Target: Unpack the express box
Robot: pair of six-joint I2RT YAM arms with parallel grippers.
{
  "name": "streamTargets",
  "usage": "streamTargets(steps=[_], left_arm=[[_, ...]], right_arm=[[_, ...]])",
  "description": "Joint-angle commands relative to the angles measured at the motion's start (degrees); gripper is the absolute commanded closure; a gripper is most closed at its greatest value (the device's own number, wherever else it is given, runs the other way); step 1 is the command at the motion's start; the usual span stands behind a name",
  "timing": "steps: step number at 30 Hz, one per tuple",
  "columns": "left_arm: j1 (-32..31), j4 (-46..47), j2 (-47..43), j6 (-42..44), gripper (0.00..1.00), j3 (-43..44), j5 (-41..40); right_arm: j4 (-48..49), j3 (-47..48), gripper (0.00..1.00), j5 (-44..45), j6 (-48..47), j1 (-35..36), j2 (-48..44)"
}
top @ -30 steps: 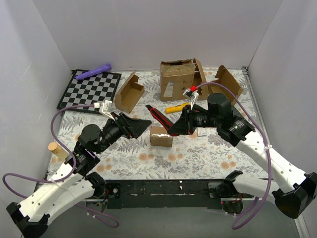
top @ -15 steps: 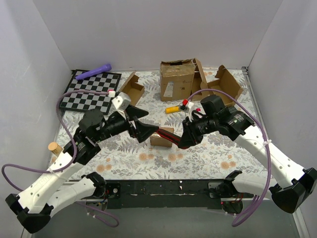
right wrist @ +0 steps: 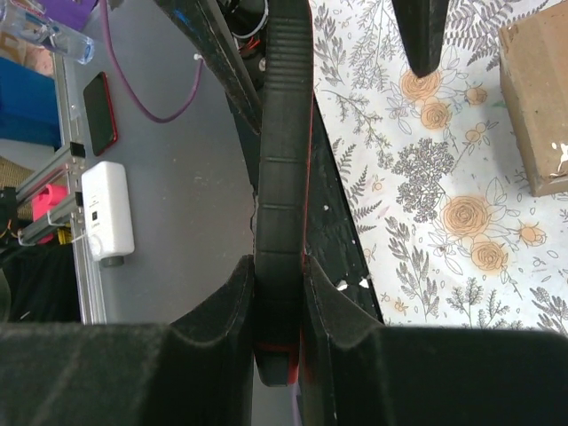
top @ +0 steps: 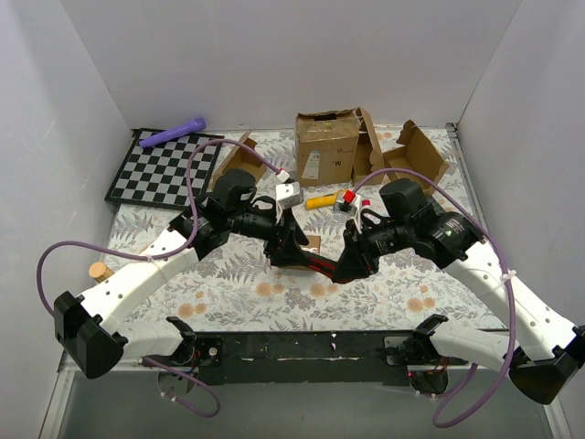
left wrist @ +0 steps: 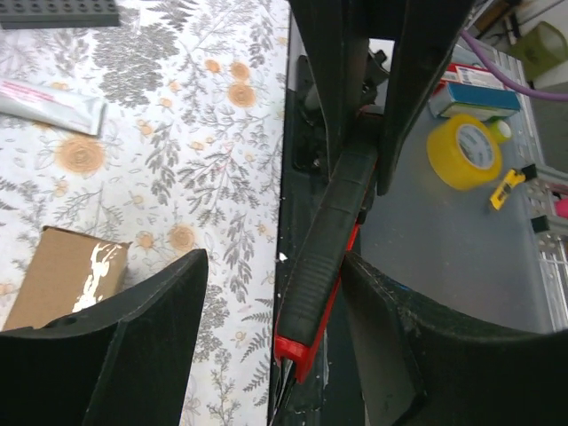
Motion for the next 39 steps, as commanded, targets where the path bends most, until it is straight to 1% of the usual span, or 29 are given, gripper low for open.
streamTargets(steps=[1, 6, 7, 9, 10, 11, 13, 14, 19, 22, 24, 25, 26, 27, 28, 30, 31, 32, 33, 34, 35, 36, 37, 38, 39], left_arm=[[0.1, -2.0, 0.2, 2.6, 0.42, 2.4, 7.4], [0.0, -2.6, 0.2, 2.5, 0.5, 1.8, 11.0], [0.1, -2.5, 0.0, 2.3, 0.55, 1.4, 11.6], [0.1, -2.4, -0.3, 1.8, 0.62, 0.6, 12.5], [0.0, -2.4, -0.3, 1.8, 0.67, 0.3, 13.3], [0.0, -2.4, -0.2, 1.8, 0.77, -0.1, 13.7], [0.0, -1.9, -0.4, 1.5, 0.9, -0.6, 14.4], [0.0, -1.8, -0.4, 1.3, 1.0, -0.7, 14.5], [0.0, 0.0, -0.7, -0.2, 1.0, -1.3, 14.7], [0.1, 2.9, -0.7, -3.2, 1.0, -2.1, 14.4], [0.1, 5.6, -0.9, -4.7, 1.0, -3.2, 12.8], [0.1, 6.6, -1.4, -5.4, 1.0, -3.6, 11.9], [0.1, 7.9, -1.6, -7.2, 1.0, -4.6, 11.2], [0.1, 10.6, -2.0, -8.4, 1.0, -5.2, 9.8], [0.1, 12.0, -2.3, -9.5, 1.0, -5.7, 9.1], [0.1, 16.2, -3.5, -12.7, 1.0, -7.0, 6.0], [0.1, 17.9, -3.9, -14.1, 1.0, -7.6, 4.5], [0.1, 20.0, -5.3, -15.6, 1.0, -8.4, 3.2], [0.1, 24.7, -6.1, -19.0, 1.0, -10.4, 1.5], [0.1, 28.0, -7.1, -20.9, 1.0, -11.8, -1.5], [0.1, 30.7, -8.9, -22.5, 1.0, -13.0, -3.7], [0.1, 34.7, -9.9, -26.2, 1.0, -15.4, -6.7], [0.1, 36.6, -10.8, -27.3, 1.0, -16.4, -9.5], [0.1, 38.4, -11.5, -28.1, 1.0, -17.6, -10.8], [0.1, 41.5, -12.9, -30.7, 1.0, -18.5, -11.9]], right_arm=[[2.7, 2.6, 0.99, -3.4, -0.8, 0.2, -0.9], [2.6, 3.7, 0.99, -2.7, -1.0, 0.2, -0.6], [2.6, 3.7, 0.99, -2.6, -1.0, 0.2, -0.6], [3.0, 3.7, 0.99, -2.3, -1.0, 0.2, -0.3], [3.1, 3.7, 0.99, -2.1, -1.0, 0.2, -0.2], [3.3, 3.7, 0.99, -2.0, -1.0, 0.1, -0.1], [3.5, 3.6, 0.99, -2.0, -1.0, 0.2, -0.1], [3.8, 3.6, 0.99, -2.0, -1.0, 0.2, 0.1], [4.1, 4.2, 0.98, -1.4, -1.0, 0.2, 0.3], [5.1, 4.8, 0.61, 3.0, 0.4, 0.2, -0.3], [6.8, 4.8, 0.54, 6.4, 2.2, 0.2, -1.2], [7.4, 4.6, 0.48, 7.9, 4.4, 0.2, -1.5], [9.1, 4.2, 0.47, 10.4, 5.4, 0.2, -2.4], [10.5, 3.7, 0.44, 11.7, 6.6, 0.1, -3.2], [12.1, 2.7, 0.37, 13.2, 7.9, 0.2, -4.3], [18.2, -0.5, 0.29, 17.5, 11.0, 0.1, -7.7], [20.5, -1.8, 0.25, 21.3, 12.5, 0.1, -9.0], [25.5, -5.1, 0.24, 24.0, 17.2, 0.1, -11.8], [27.7, -6.7, 0.23, 26.3, 19.2, 0.1, -13.3], [33.0, -8.3, 0.2, 30.2, 21.0, 0.1, -14.9], [36.2, -12.4, 0.2, 31.5, 23.9, 0.0, -18.1], [38.7, -14.0, 0.19, 32.3, 24.2, 0.1, -19.7], [43.2, -15.4, 0.19, 33.8, 25.0, 0.1, -21.1], [45.2, -16.6, 0.18, 34.5, 26.2, 0.1, -23.2], [47.1, -18.7, 0.17, 35.0, 27.9, 0.1, -23.9]])
